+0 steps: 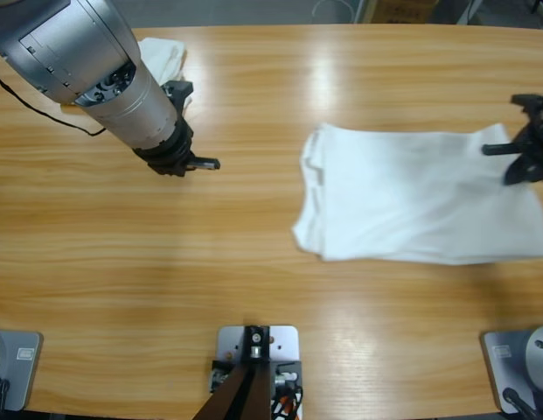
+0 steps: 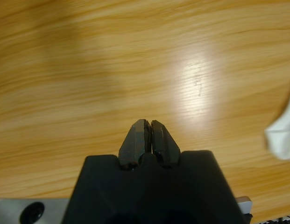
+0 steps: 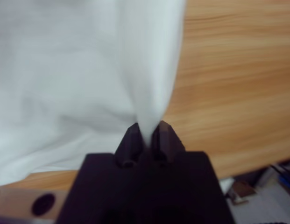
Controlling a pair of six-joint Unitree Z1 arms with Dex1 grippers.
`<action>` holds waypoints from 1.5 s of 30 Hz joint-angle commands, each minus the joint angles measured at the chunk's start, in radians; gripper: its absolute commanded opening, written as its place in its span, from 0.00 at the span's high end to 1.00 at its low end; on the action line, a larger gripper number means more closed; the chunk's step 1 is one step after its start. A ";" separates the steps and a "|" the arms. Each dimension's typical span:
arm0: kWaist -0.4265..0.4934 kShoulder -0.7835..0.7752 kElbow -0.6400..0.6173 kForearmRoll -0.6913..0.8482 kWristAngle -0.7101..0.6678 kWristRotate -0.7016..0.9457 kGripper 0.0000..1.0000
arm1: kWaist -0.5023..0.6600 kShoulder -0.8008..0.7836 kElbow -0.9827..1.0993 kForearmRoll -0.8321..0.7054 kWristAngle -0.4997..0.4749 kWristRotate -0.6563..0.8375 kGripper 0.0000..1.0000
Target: Fold clothes
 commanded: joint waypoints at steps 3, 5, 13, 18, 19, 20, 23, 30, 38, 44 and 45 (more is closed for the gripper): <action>-0.013 0.029 0.032 0.013 -0.012 -0.001 1.00 | 0.363 0.066 -0.275 0.308 -0.219 0.094 1.00; -0.020 0.032 0.038 0.013 -0.013 -0.005 1.00 | 0.478 0.112 -0.382 0.372 -0.189 0.127 1.00; -0.033 0.031 0.059 0.012 -0.013 -0.011 1.00 | 0.604 0.295 -0.574 0.410 -0.039 0.146 1.00; -0.034 0.022 0.080 0.011 -0.013 -0.012 1.00 | 0.604 0.429 -0.725 0.423 0.018 0.126 1.00; -0.034 0.019 0.084 0.011 -0.013 -0.012 1.00 | 0.604 0.450 -0.752 0.425 0.027 0.124 1.00; -0.033 0.015 0.090 0.011 -0.013 -0.014 1.00 | 0.604 0.464 -0.778 0.426 0.037 0.125 1.00; -0.032 0.007 0.109 0.011 -0.012 -0.024 1.00 | 0.601 0.486 -0.832 0.413 0.076 0.129 1.00; 0.026 -0.085 0.143 0.011 0.002 -0.035 1.00 | 0.596 0.505 -0.850 0.375 0.182 0.141 1.00; 0.100 -0.145 0.199 0.011 0.013 -0.036 1.00 | 0.636 0.513 -0.814 0.290 0.319 0.194 1.00; 0.149 -0.185 0.249 0.010 0.026 -0.032 1.00 | 0.665 0.488 -0.717 0.192 0.402 0.219 1.00; 0.154 -0.189 0.255 0.010 0.027 -0.031 1.00 | 0.666 0.487 -0.707 0.180 0.414 0.220 1.00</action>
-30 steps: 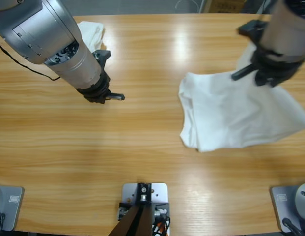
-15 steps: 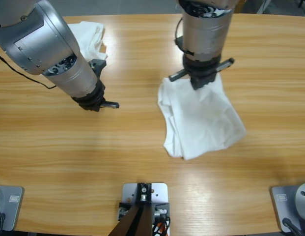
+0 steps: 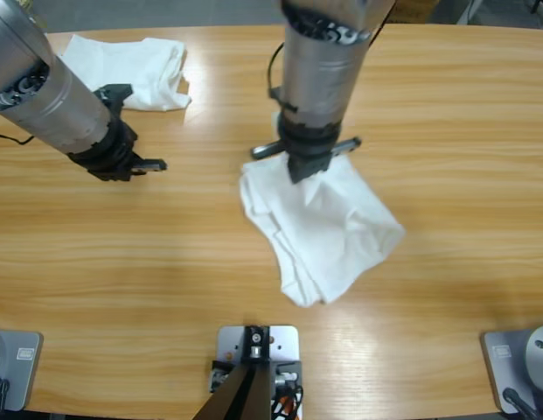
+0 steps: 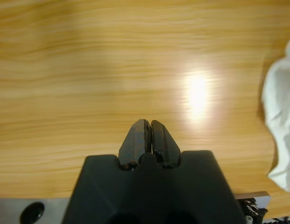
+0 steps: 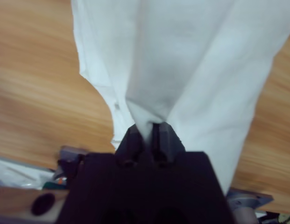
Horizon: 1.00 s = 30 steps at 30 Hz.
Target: Fold clothes
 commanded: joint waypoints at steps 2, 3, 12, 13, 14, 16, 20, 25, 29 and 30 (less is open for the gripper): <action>0.057 -0.052 0.087 0.008 0.023 -0.008 1.00 | 0.035 0.031 0.145 -0.127 0.122 0.033 1.00; 0.059 -0.054 0.093 0.006 0.025 -0.007 1.00 | 0.039 0.019 0.178 -0.154 0.133 0.034 1.00; 0.060 -0.053 0.127 -0.005 0.025 -0.008 1.00 | 0.058 -0.073 0.449 -0.432 0.229 0.035 1.00; 0.060 -0.052 0.130 -0.007 0.025 -0.009 1.00 | 0.058 -0.076 0.448 -0.434 0.229 0.035 1.00; 0.060 -0.052 0.136 -0.011 0.025 -0.011 1.00 | 0.058 -0.083 0.449 -0.437 0.232 0.035 1.00; 0.060 -0.052 0.151 -0.020 0.023 -0.011 1.00 | 0.059 -0.110 0.461 -0.475 0.258 0.032 1.00; 0.060 -0.052 0.191 -0.044 0.023 -0.014 1.00 | 0.066 -0.144 0.473 -0.491 0.302 0.027 1.00; 0.060 -0.054 0.200 -0.054 0.023 -0.016 1.00 | 0.093 -0.156 0.547 -0.538 0.337 0.010 1.00; 0.060 -0.052 0.200 -0.055 0.023 -0.016 1.00 | 0.102 -0.169 0.630 -0.612 0.376 -0.023 1.00; 0.060 -0.052 0.200 -0.055 0.023 -0.016 1.00 | 0.103 -0.178 0.657 -0.646 0.389 -0.033 1.00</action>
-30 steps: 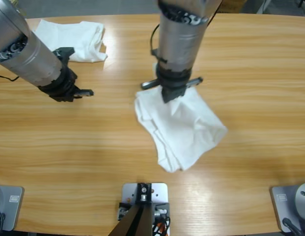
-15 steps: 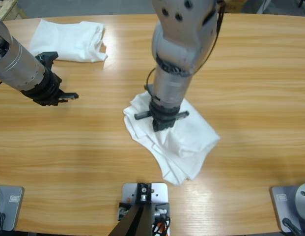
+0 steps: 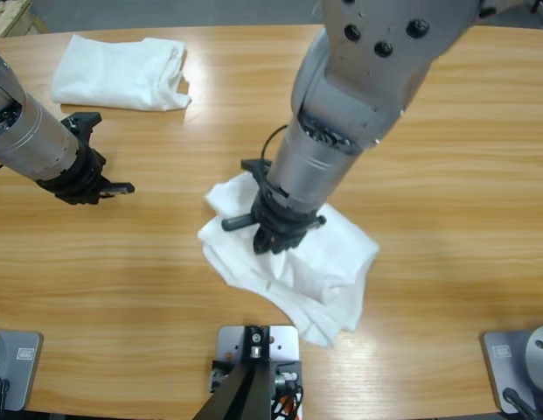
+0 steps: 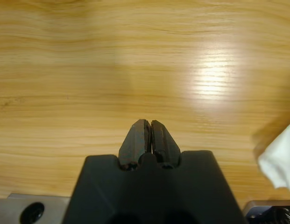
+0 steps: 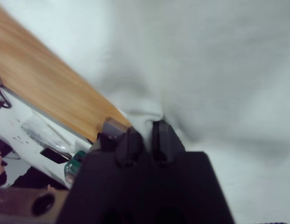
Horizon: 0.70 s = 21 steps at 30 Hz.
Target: Fold clothes
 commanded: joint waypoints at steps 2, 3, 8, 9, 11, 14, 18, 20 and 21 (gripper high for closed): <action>0.007 -0.007 0.032 -0.019 0.010 -0.013 1.00 | 0.032 -0.035 0.177 -0.149 0.072 -0.056 1.00; 0.007 -0.008 0.032 -0.019 0.010 -0.013 1.00 | 0.032 -0.035 0.196 -0.165 0.061 -0.056 1.00; 0.005 -0.009 0.036 -0.019 0.010 -0.013 1.00 | 0.035 -0.091 0.239 -0.178 0.060 -0.055 0.08; 0.005 -0.009 0.036 -0.019 0.010 -0.013 1.00 | 0.039 -0.111 0.239 -0.164 0.062 -0.055 0.07; 0.005 -0.010 0.035 -0.019 0.010 -0.013 1.00 | 0.054 -0.159 0.239 -0.129 0.064 -0.052 0.07; 0.005 -0.012 0.023 -0.019 0.009 -0.013 1.00 | 0.065 -0.192 0.269 -0.115 0.076 -0.047 0.10; 0.005 -0.074 -0.025 -0.019 0.009 0.000 1.00 | 0.066 -0.335 0.300 -0.104 -0.027 -0.037 0.76; -0.010 -0.097 -0.086 -0.019 0.009 0.039 1.00 | 0.063 -0.404 0.312 -0.110 -0.080 -0.036 1.00; -0.026 -0.101 -0.124 -0.019 0.008 0.064 1.00 | 0.063 -0.415 0.320 -0.119 -0.090 -0.036 1.00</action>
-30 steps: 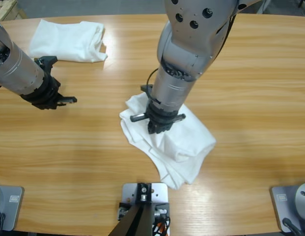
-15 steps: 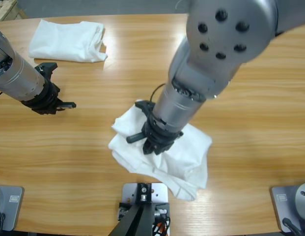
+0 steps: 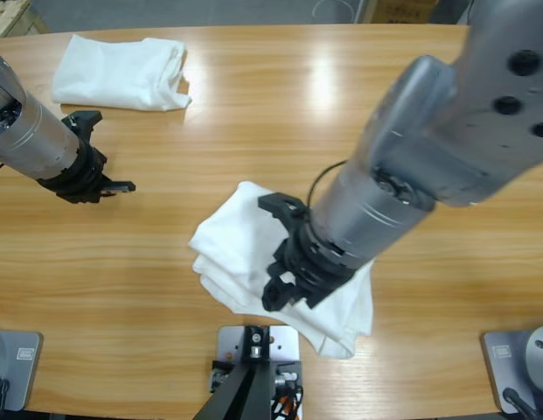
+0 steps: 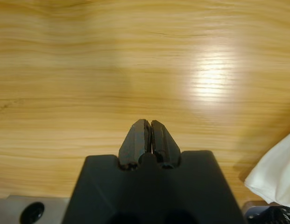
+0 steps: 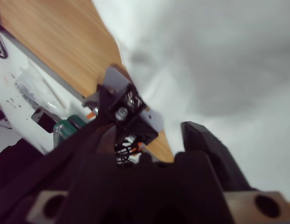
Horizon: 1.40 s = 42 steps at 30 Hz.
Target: Fold clothes
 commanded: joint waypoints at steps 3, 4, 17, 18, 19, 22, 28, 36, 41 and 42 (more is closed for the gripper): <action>-0.101 -0.071 -0.224 -0.012 0.003 0.091 1.00 | 0.010 -0.195 0.093 -0.017 -0.158 0.009 1.00; -0.125 -0.053 -0.250 -0.012 0.000 0.091 1.00 | 0.010 -0.188 0.104 -0.018 -0.173 0.010 1.00; -0.243 0.048 -0.283 -0.010 -0.008 0.071 1.00 | -0.069 -0.158 0.324 -0.104 -0.309 0.027 1.00; -0.253 0.054 -0.286 -0.010 -0.009 0.065 1.00 | -0.069 -0.153 0.337 -0.119 -0.306 0.028 1.00; -0.260 0.059 -0.286 -0.010 -0.009 0.056 1.00 | -0.069 -0.146 0.344 -0.126 -0.303 0.028 1.00; -0.269 0.065 -0.283 -0.008 -0.009 0.050 1.00 | -0.069 -0.118 0.354 -0.127 -0.294 0.029 1.00; -0.285 0.082 -0.276 -0.008 -0.009 0.050 1.00 | -0.069 -0.248 0.302 -0.065 -0.296 0.028 1.00; -0.335 0.121 -0.273 0.004 -0.008 0.053 1.00 | -0.069 -0.256 0.192 -0.038 -0.308 0.027 1.00; -0.335 0.123 -0.259 0.020 -0.009 0.052 1.00 | -0.070 -0.162 0.228 -0.152 -0.335 0.034 1.00; -0.336 0.123 -0.259 0.027 -0.009 0.051 1.00 | -0.070 -0.154 0.240 -0.172 -0.345 0.045 1.00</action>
